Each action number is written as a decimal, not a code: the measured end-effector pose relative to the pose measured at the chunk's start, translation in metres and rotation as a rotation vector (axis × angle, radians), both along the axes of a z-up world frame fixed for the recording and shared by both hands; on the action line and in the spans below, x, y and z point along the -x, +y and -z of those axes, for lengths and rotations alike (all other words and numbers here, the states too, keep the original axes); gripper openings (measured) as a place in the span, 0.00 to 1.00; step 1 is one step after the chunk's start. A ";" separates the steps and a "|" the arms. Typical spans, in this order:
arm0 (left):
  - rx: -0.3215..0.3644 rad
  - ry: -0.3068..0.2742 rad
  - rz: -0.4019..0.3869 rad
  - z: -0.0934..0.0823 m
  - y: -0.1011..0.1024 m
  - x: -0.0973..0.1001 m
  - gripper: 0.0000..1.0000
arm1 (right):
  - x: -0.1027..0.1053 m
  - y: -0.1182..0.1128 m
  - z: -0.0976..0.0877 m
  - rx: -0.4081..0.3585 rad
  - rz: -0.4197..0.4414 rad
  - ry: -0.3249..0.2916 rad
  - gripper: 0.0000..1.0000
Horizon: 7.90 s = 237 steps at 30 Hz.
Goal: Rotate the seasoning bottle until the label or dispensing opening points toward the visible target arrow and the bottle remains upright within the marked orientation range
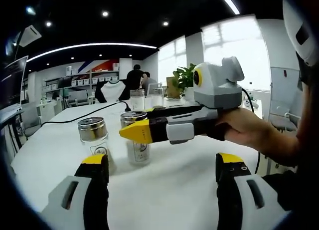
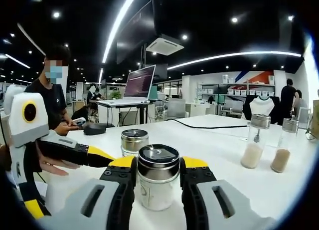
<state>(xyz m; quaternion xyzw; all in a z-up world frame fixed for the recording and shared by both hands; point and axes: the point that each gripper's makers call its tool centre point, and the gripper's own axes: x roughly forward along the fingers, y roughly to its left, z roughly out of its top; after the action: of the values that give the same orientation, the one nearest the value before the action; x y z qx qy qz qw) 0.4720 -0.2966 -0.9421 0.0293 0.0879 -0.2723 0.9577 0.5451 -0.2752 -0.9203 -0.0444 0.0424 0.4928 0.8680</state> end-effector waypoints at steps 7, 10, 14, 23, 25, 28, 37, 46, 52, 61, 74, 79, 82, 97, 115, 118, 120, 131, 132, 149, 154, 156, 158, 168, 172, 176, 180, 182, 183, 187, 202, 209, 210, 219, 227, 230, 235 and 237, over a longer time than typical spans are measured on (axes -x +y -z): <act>0.005 0.001 -0.009 -0.002 0.001 -0.002 0.94 | 0.000 -0.002 0.000 0.006 -0.002 -0.001 0.35; -0.002 0.001 -0.008 -0.004 0.001 -0.003 0.94 | 0.000 -0.004 0.000 0.004 0.001 0.001 0.35; -0.008 -0.008 -0.009 -0.007 0.000 -0.005 0.94 | 0.002 -0.005 -0.004 -0.004 0.001 0.001 0.37; -0.019 -0.024 -0.010 -0.012 -0.001 -0.006 0.94 | 0.013 -0.013 -0.020 -0.038 -0.008 -0.019 0.42; -0.016 -0.027 -0.015 -0.014 -0.002 -0.006 0.94 | 0.017 -0.017 -0.027 -0.050 -0.011 -0.028 0.42; -0.009 -0.028 -0.019 -0.016 -0.004 -0.006 0.94 | 0.021 -0.021 -0.034 -0.067 -0.011 -0.037 0.42; -0.011 -0.042 -0.025 -0.024 -0.005 -0.003 0.94 | 0.032 -0.036 -0.048 -0.089 -0.006 -0.061 0.43; -0.008 -0.056 -0.015 -0.029 -0.008 -0.004 0.93 | 0.036 -0.064 -0.053 -0.088 0.054 -0.070 0.43; -0.003 -0.064 -0.011 -0.033 -0.009 -0.004 0.92 | 0.036 -0.078 -0.054 -0.098 0.090 -0.069 0.43; 0.020 -0.070 0.025 -0.043 -0.018 -0.010 0.91 | 0.041 -0.102 -0.054 -0.100 0.141 -0.066 0.44; 0.022 -0.130 0.003 -0.071 -0.012 -0.014 0.91 | 0.044 -0.136 -0.055 -0.118 0.200 -0.045 0.54; 0.034 -0.142 -0.017 -0.078 -0.008 -0.019 0.91 | 0.043 -0.146 -0.052 -0.123 0.224 -0.031 0.54; 0.014 -0.140 -0.027 -0.078 -0.008 -0.022 0.91 | 0.044 -0.149 -0.053 -0.125 0.224 -0.032 0.53; 0.021 -0.122 -0.053 -0.083 -0.013 -0.032 0.90 | 0.041 -0.180 -0.050 -0.137 0.272 -0.021 0.53; -0.002 -0.137 -0.027 -0.092 -0.021 -0.045 0.90 | 0.035 -0.186 -0.053 -0.148 0.300 -0.001 0.53; -0.005 -0.136 -0.030 -0.092 -0.020 -0.050 0.90 | 0.035 -0.184 -0.052 -0.134 0.299 -0.002 0.53; -0.005 -0.135 -0.033 -0.092 -0.020 -0.053 0.90 | 0.035 -0.183 -0.052 -0.140 0.297 0.000 0.53; 0.008 -0.123 -0.049 -0.092 -0.023 -0.075 0.89 | 0.030 -0.191 -0.050 -0.138 0.317 0.010 0.53; 0.009 -0.123 -0.047 -0.092 -0.025 -0.077 0.89 | 0.029 -0.192 -0.049 -0.137 0.320 0.011 0.53; 0.042 -0.166 -0.047 -0.115 -0.040 -0.121 0.87 | 0.031 -0.196 -0.047 -0.137 0.350 0.010 0.53; 0.051 -0.152 -0.043 -0.118 -0.045 -0.134 0.87 | 0.031 -0.198 -0.046 -0.135 0.350 0.013 0.53; 0.042 -0.156 -0.037 -0.120 -0.049 -0.140 0.86 | 0.031 -0.199 -0.046 -0.133 0.350 0.016 0.53; 0.037 -0.156 -0.036 -0.122 -0.052 -0.147 0.86 | 0.031 -0.200 -0.046 -0.131 0.353 0.014 0.52; 0.032 -0.156 -0.053 -0.128 -0.056 -0.168 0.85 | 0.030 -0.205 -0.046 -0.152 0.369 0.022 0.52; 0.024 -0.137 -0.055 -0.122 -0.062 -0.179 0.84 | 0.028 -0.205 -0.046 -0.149 0.369 0.020 0.52; 0.037 -0.124 -0.070 -0.116 -0.067 -0.187 0.83 | 0.030 -0.206 -0.049 -0.144 0.374 0.016 0.51; 0.057 -0.122 -0.085 -0.116 -0.069 -0.194 0.81 | 0.031 -0.208 -0.050 -0.134 0.382 0.011 0.51; 0.061 -0.130 -0.108 -0.118 -0.068 -0.199 0.80 | 0.032 -0.210 -0.051 -0.131 0.388 0.008 0.51; 0.064 -0.134 -0.113 -0.119 -0.068 -0.202 0.79 | 0.031 -0.210 -0.051 -0.129 0.390 0.007 0.51; 0.047 -0.131 -0.123 -0.116 -0.072 -0.215 0.77 | 0.031 -0.215 -0.052 -0.131 0.404 0.001 0.50; 0.078 -0.141 -0.264 -0.113 -0.083 -0.242 0.65 | 0.031 -0.225 -0.045 -0.136 0.426 0.023 0.49; 0.069 -0.115 -0.303 -0.094 -0.090 -0.255 0.65 | 0.028 -0.228 -0.041 -0.129 0.438 0.034 0.49; 0.070 -0.109 -0.306 -0.091 -0.090 -0.258 0.65 | 0.028 -0.228 -0.041 -0.127 0.439 0.034 0.49; 0.076 -0.053 -0.355 -0.065 -0.085 -0.278 0.65 | 0.023 -0.231 -0.040 -0.115 0.462 0.038 0.48; 0.075 -0.037 -0.388 -0.052 -0.080 -0.292 0.64 | 0.018 -0.234 -0.037 -0.110 0.474 0.047 0.48; 0.071 -0.035 -0.397 -0.048 -0.077 -0.296 0.63 | 0.018 -0.235 -0.037 -0.115 0.479 0.044 0.48; 0.086 -0.024 -0.407 -0.039 -0.075 -0.303 0.61 | 0.016 -0.239 -0.037 -0.122 0.492 0.047 0.47; 0.085 -0.024 -0.410 -0.036 -0.074 -0.306 0.59 | 0.016 -0.240 -0.035 -0.117 0.495 0.050 0.47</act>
<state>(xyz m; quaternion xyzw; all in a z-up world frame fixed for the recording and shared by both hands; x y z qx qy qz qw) 0.7780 -0.3701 -0.9062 -0.0264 0.0690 -0.0747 0.9945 0.5291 -0.5149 -0.8855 0.0296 0.0450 0.2680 0.9619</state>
